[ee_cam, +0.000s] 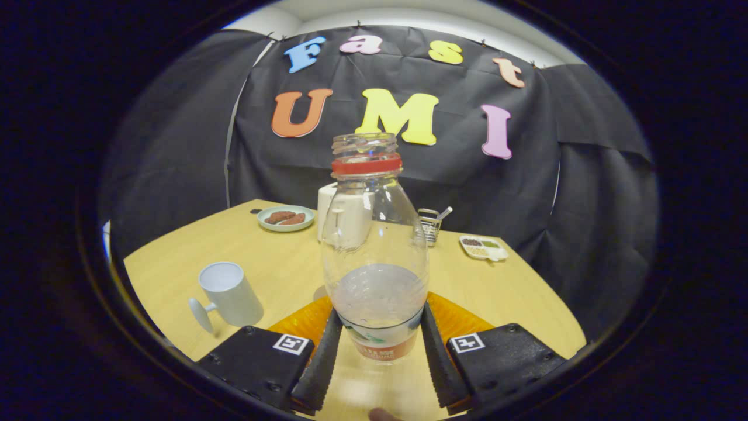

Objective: Take the bottle from table, then pour the juice into the cup, finally place the bottle on the coaster

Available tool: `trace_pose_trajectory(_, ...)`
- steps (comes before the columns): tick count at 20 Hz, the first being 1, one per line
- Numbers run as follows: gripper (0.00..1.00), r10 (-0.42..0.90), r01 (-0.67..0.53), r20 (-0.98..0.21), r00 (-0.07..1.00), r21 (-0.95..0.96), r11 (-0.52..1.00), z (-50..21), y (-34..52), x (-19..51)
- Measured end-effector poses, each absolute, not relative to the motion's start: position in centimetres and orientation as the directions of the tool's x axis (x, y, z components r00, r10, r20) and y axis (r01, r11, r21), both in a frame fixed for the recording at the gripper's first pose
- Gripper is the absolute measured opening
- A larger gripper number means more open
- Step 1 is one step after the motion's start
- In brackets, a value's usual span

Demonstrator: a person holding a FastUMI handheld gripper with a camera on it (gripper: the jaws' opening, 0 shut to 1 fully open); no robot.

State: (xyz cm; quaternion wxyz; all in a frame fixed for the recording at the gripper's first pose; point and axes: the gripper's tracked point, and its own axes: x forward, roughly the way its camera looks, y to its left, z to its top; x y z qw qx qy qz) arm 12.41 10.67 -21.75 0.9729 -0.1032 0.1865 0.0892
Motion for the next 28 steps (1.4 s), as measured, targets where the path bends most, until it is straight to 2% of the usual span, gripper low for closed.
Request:
trace_pose_trajectory(8, 0.73, 0.056, -0.23, -0.327, 0.944, -0.525, 0.819, -21.4, 11.0, 14.4)
trace_pose_trajectory(15, 0.74, -0.031, -0.149, -0.2, 0.979, -0.817, 0.556, -21.0, 11.4, 15.7)
trace_pose_trajectory(24, 0.74, -0.03, -0.116, -0.132, 0.991, -0.944, 0.309, -21.5, 14.5, 16.5)
trace_pose_trajectory(28, 0.73, -0.032, -0.137, -0.147, 0.989, -0.97, 0.202, -22.5, 15.3, 16.9)
